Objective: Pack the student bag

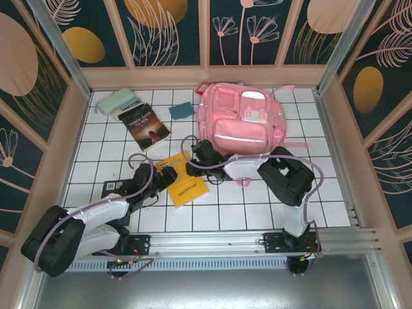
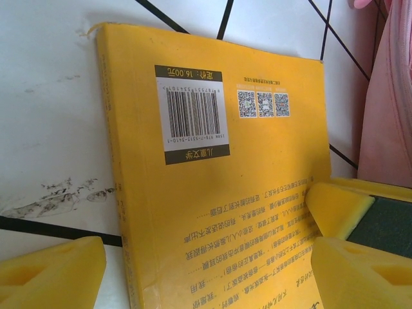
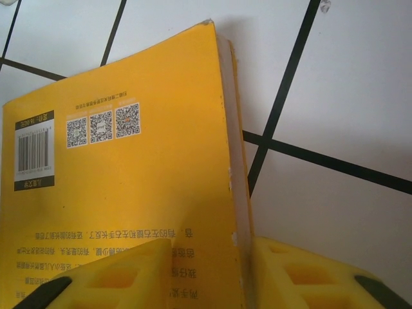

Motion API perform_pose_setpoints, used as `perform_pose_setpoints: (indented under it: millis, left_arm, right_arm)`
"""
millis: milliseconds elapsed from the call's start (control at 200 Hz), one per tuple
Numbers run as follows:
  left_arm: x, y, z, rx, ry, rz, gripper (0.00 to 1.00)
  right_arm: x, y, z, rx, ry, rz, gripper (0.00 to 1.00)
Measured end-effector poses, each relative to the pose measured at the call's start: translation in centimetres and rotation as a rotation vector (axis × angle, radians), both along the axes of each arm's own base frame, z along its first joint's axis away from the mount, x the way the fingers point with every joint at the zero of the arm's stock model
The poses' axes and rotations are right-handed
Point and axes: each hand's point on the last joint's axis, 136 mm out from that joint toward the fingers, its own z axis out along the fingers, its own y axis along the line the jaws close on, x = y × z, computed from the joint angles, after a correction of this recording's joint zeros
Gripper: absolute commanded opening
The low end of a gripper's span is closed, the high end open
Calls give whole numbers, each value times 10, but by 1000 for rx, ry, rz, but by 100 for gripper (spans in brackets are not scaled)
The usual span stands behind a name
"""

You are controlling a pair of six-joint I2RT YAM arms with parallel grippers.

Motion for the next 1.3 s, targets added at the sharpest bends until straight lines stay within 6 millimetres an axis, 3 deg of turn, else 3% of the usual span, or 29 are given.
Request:
perform_pose_setpoints:
  millis: [210, 415, 571, 726, 1016, 1301]
  left_arm:
    - [7, -5, -5, 32, 13, 2, 77]
    - [8, -7, 3, -23, -65, -2, 75]
    - [-4, -9, 17, -95, -124, -37, 77]
    - [-1, -12, 38, -141, -203, -41, 77]
    - [-3, -19, 8, -123, -124, -71, 68]
    - [-1, -29, 28, -206, -205, -112, 67]
  right_arm:
    - [1, 0, 1, 9, -1, -18, 23]
    - [5, -5, 1, 14, -8, -42, 23]
    - [6, -5, 1, 19, -12, -44, 23]
    - [6, -6, 1, 20, -13, -47, 23]
    - [13, -12, 2, 16, -20, -70, 23]
    - [19, -21, 1, 5, -33, -100, 23]
